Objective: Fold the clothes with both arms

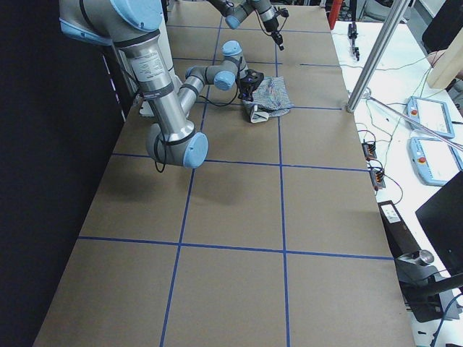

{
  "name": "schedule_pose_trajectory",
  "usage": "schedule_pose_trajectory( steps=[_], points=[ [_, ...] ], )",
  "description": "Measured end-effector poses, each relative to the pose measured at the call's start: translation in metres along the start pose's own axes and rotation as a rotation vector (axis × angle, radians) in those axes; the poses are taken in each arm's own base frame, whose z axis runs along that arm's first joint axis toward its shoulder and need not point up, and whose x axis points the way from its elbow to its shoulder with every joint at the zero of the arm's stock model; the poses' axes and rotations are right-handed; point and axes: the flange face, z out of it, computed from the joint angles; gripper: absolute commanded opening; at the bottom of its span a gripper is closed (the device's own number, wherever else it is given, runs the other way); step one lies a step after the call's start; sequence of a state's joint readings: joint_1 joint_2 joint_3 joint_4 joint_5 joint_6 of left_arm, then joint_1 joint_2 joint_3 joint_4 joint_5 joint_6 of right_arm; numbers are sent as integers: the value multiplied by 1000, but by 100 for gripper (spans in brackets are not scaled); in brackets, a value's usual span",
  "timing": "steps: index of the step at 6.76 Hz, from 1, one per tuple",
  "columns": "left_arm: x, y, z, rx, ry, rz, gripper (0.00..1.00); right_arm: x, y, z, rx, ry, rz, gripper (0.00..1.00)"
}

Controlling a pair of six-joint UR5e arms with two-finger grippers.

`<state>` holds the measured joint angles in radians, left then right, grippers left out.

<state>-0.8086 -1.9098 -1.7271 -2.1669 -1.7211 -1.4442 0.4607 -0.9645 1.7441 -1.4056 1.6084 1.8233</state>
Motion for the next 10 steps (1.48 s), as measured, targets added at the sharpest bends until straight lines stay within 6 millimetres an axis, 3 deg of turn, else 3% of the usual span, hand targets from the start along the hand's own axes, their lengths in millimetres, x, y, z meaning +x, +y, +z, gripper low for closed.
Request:
schedule_pose_trajectory(
  steps=[2, 7, 9, 10],
  points=[
    [0, 0, 1, 0, -1, -1, 0, -10, -12, 23, 31, 28, -11, 0],
    [-1, 1, 1, 1, -5, -4, 0, -26, -25, 41, 48, -5, -2, 0],
    [0, 1, 1, 1, -4, -4, 0, -48, -25, 21, 34, -29, 8, 0],
    [1, 1, 0, 1, -2, -3, 0, -34, -28, 9, 24, -33, 9, 0]
  ],
)
